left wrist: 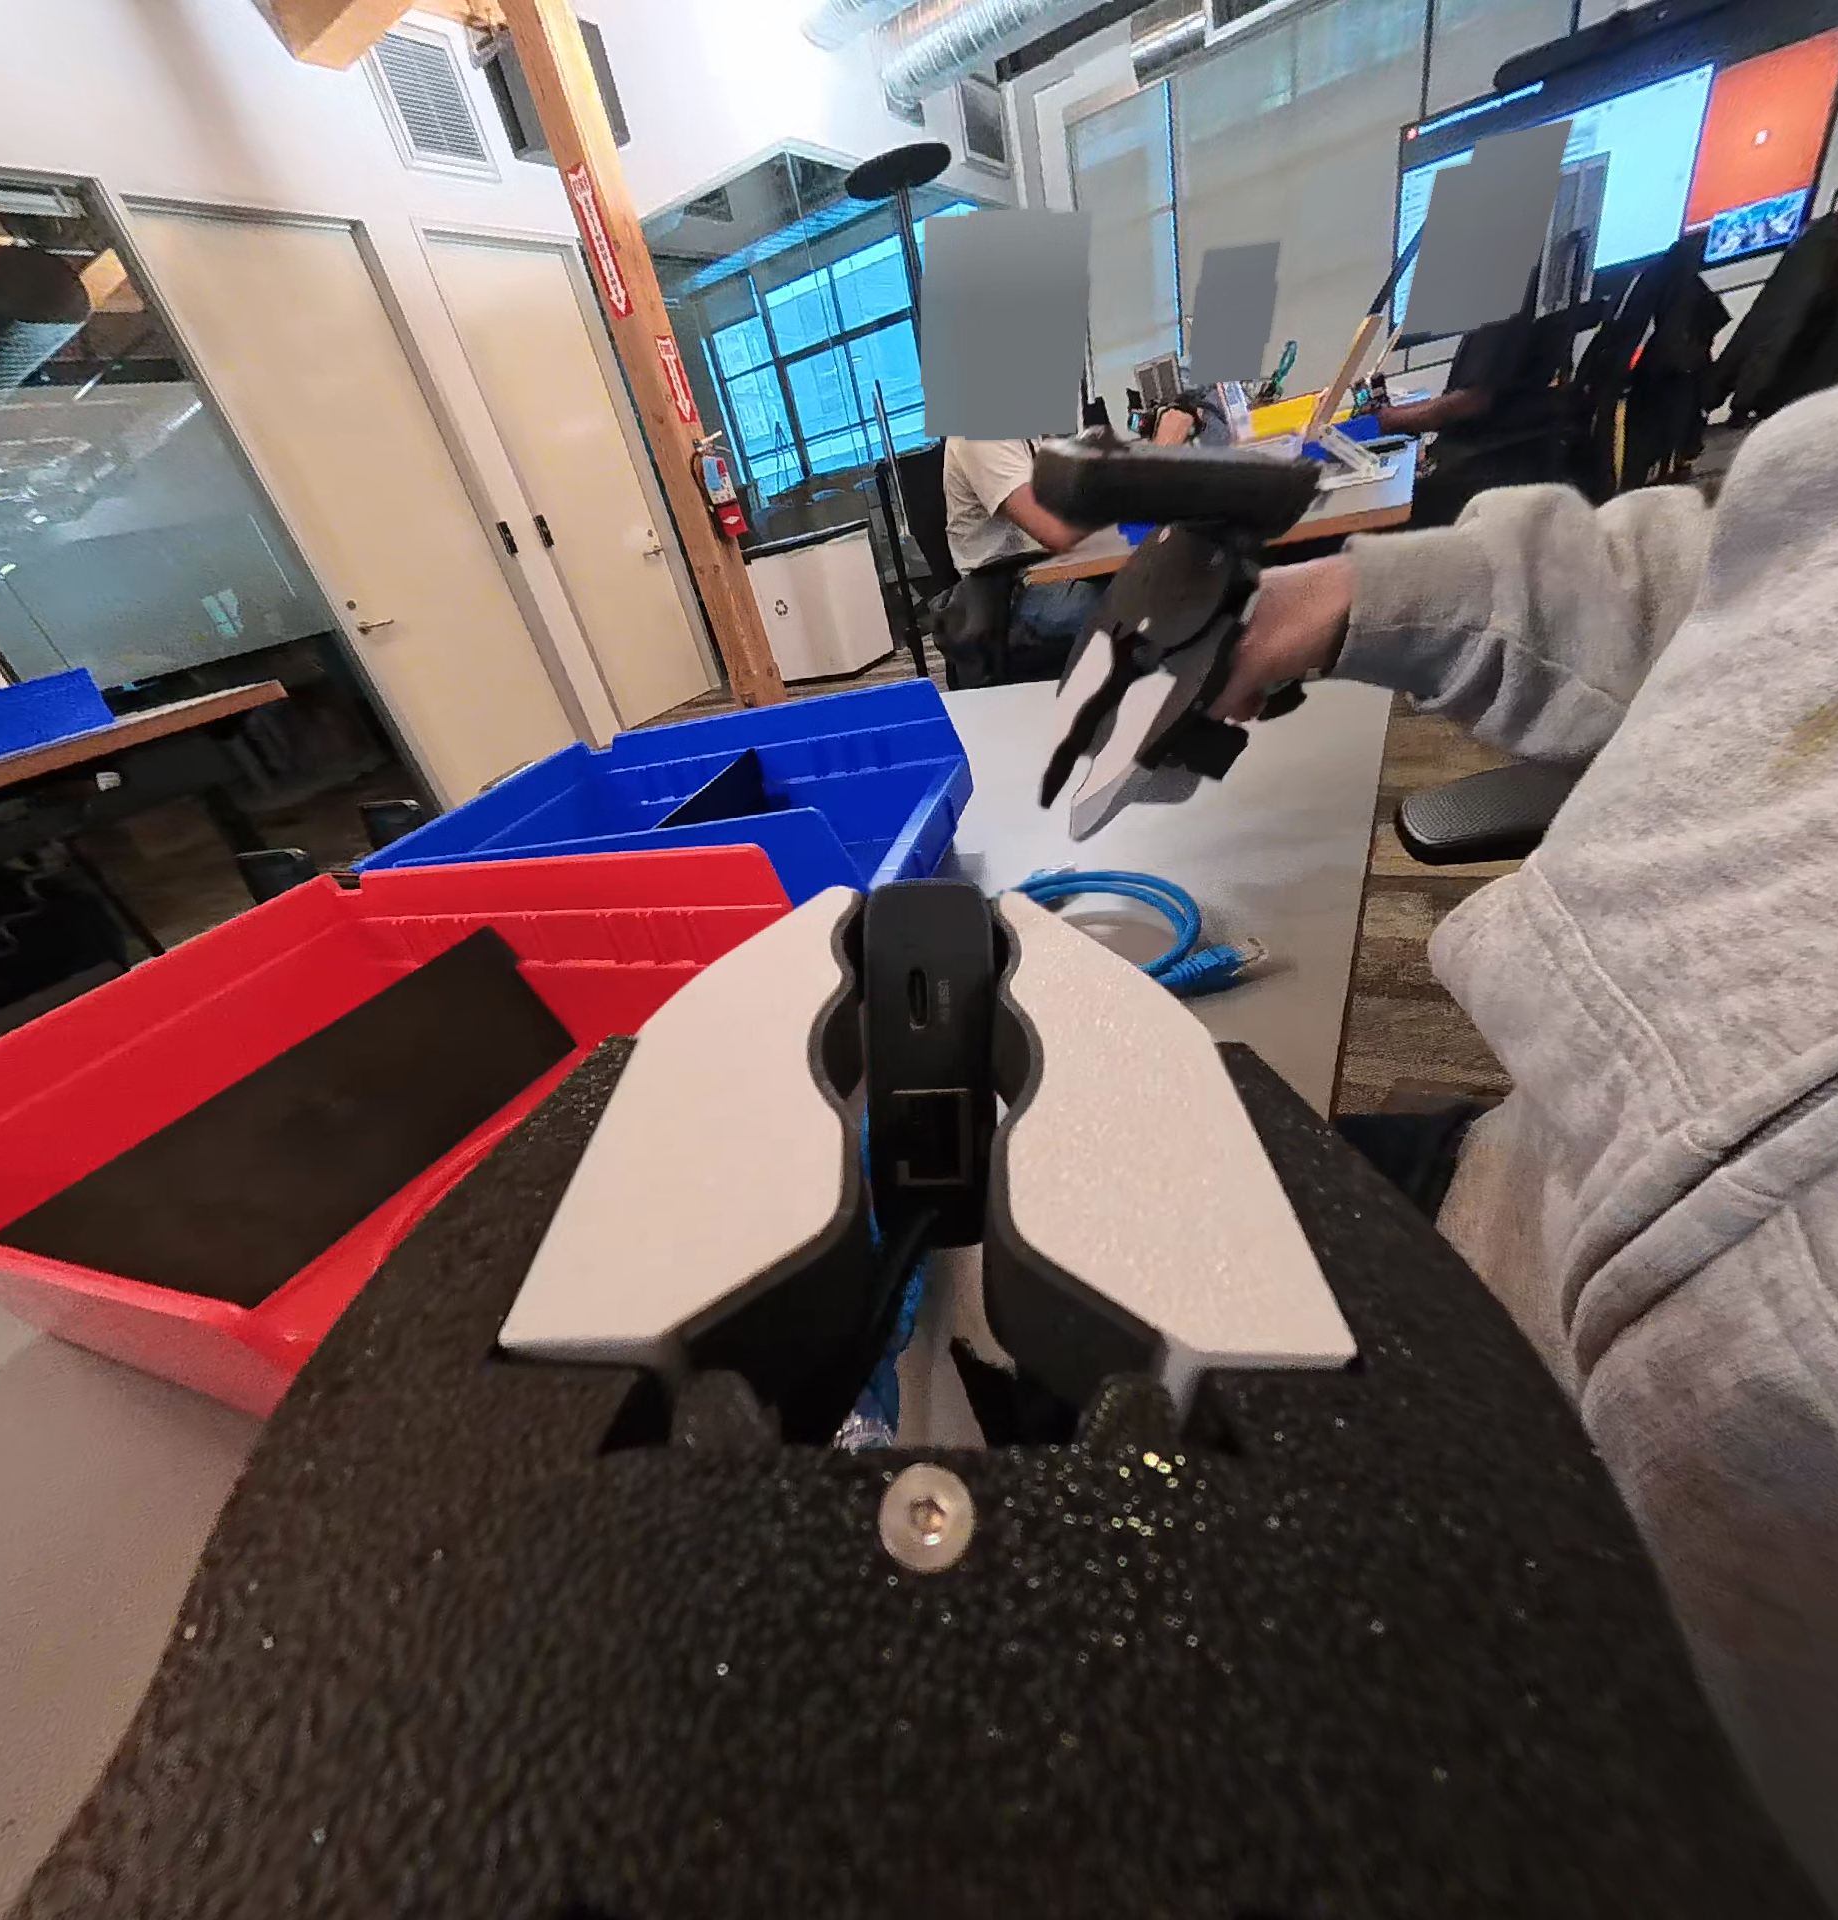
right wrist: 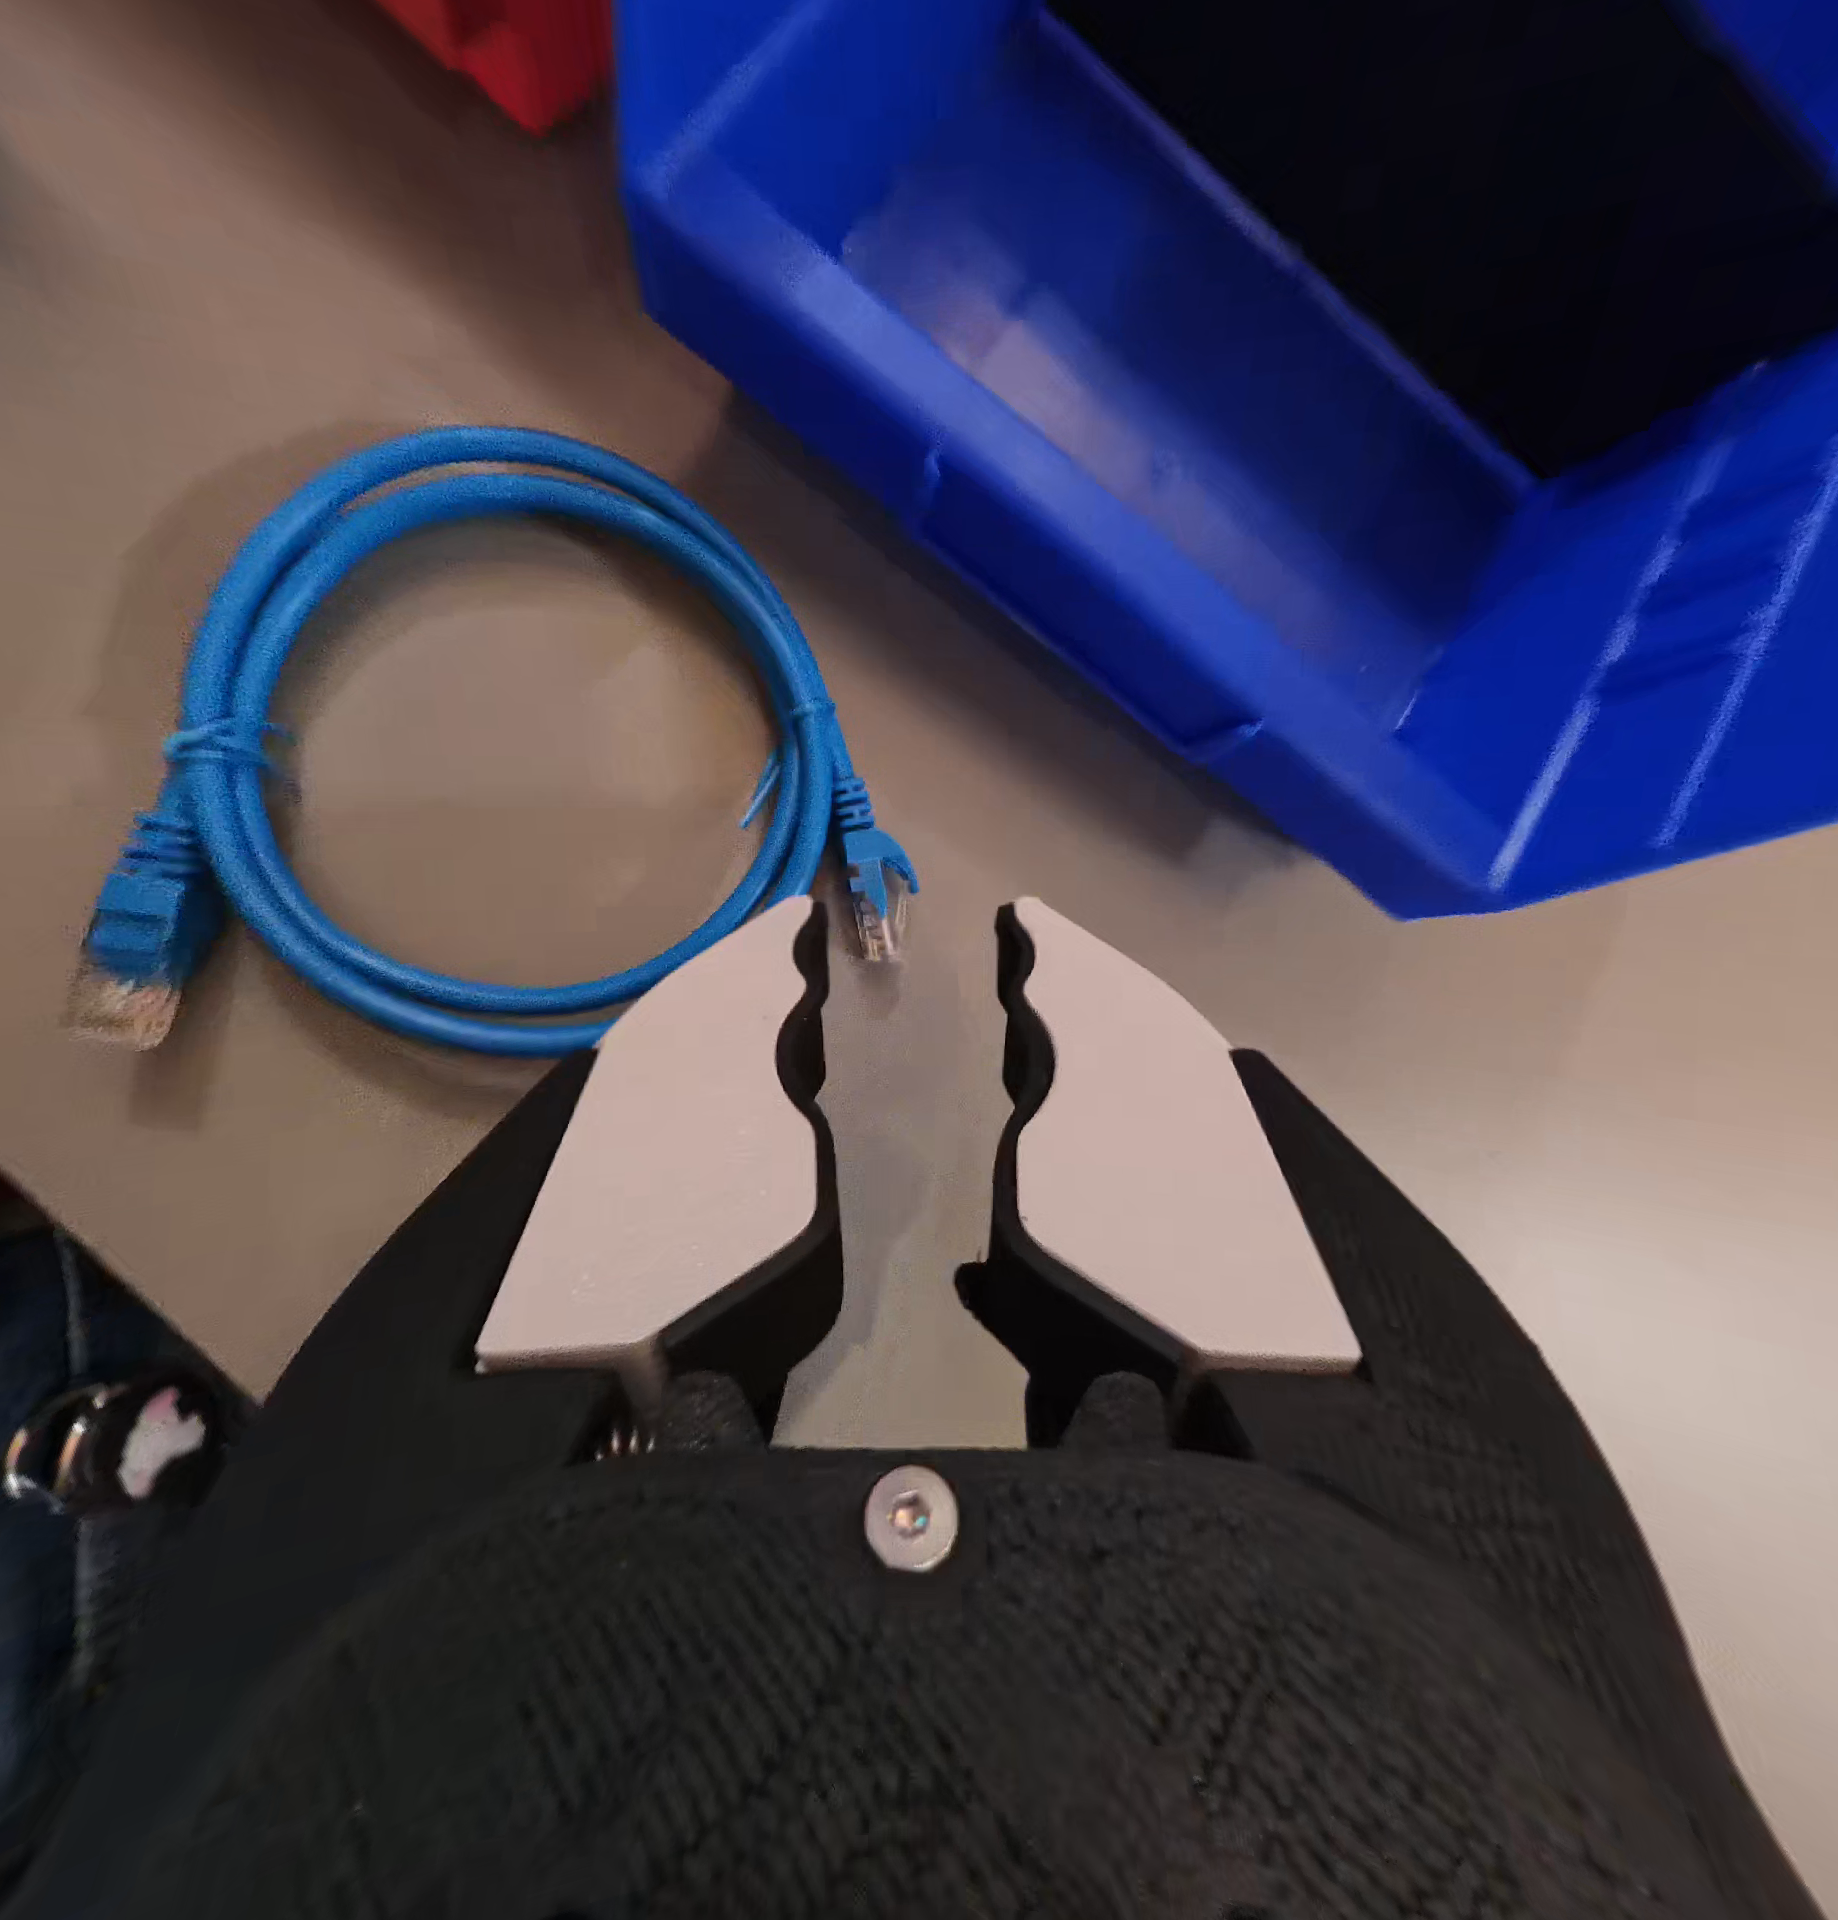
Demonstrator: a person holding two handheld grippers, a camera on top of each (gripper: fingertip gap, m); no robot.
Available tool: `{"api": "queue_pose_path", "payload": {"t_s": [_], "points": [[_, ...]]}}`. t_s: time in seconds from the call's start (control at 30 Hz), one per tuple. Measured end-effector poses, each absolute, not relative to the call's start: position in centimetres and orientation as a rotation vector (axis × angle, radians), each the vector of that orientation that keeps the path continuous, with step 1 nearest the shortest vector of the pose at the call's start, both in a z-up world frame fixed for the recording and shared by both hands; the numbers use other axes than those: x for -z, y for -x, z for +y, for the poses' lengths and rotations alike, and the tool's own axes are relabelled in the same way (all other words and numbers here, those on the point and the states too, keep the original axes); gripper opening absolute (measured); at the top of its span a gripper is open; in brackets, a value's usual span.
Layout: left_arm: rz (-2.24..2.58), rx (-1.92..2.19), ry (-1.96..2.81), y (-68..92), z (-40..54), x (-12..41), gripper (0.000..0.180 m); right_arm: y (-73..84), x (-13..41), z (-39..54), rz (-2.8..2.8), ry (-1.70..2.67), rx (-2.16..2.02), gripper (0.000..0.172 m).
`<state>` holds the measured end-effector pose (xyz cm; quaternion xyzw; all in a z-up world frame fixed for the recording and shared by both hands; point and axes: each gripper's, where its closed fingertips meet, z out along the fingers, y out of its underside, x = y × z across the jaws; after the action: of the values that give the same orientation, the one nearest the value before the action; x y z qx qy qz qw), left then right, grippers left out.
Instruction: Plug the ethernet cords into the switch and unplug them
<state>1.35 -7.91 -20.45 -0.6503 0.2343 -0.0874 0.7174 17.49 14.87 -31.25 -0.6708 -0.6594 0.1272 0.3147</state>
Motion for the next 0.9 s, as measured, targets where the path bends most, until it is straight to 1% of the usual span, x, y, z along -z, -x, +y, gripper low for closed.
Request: {"api": "queue_pose_path", "payload": {"t_s": [0.03,0.07,0.1,0.13,0.17,0.37,0.5,0.63,0.73,0.8,0.87,0.9], "points": [[0.520,0.185,1.441,-1.3,-7.9,20.4,0.020,-17.5,30.6,13.9,-1.796,1.701,-0.361,0.030],[0.523,0.176,1.443,-1.2,-8.0,20.4,0.020,-17.6,30.3,12.3,-1.881,1.638,-0.409,0.026],[0.526,0.170,1.444,-1.2,-8.0,20.4,0.020,-17.9,30.2,10.5,-1.968,1.588,-0.457,0.017],[0.529,0.166,1.444,-1.2,-8.0,20.4,0.020,-18.3,30.5,8.6,-2.060,1.558,-0.512,0.004],[0.532,0.163,1.444,-1.2,-8.0,20.4,0.020,-18.7,31.0,6.8,-2.133,1.552,-0.560,0.000],[0.548,0.147,1.446,-1.2,-8.0,20.5,0.020,-18.8,35.1,3.2,-2.262,1.595,-0.469,0.000],[0.549,0.151,1.448,-1.4,-7.9,20.7,0.020,-16.2,34.6,1.6,-2.220,1.551,-0.591,0.000],[0.555,0.151,1.451,-1.5,-7.8,20.8,0.020,-13.4,34.0,-0.1,-2.259,1.390,-0.672,0.000],[0.564,0.153,1.452,-1.5,-7.9,20.7,0.021,-12.5,31.7,0.3,-2.315,1.208,-0.748,0.008],[0.568,0.157,1.450,-1.5,-8.1,20.6,0.021,-12.2,30.6,0.4,-2.426,1.066,-0.792,0.022],[0.570,0.157,1.448,-1.4,-8.2,20.6,0.020,-12.1,30.9,0.7,-2.611,0.894,-0.691,0.034],[0.573,0.156,1.450,-1.4,-8.3,20.5,0.020,-12.0,31.4,0.9,-2.710,0.804,-0.610,0.036]]}}
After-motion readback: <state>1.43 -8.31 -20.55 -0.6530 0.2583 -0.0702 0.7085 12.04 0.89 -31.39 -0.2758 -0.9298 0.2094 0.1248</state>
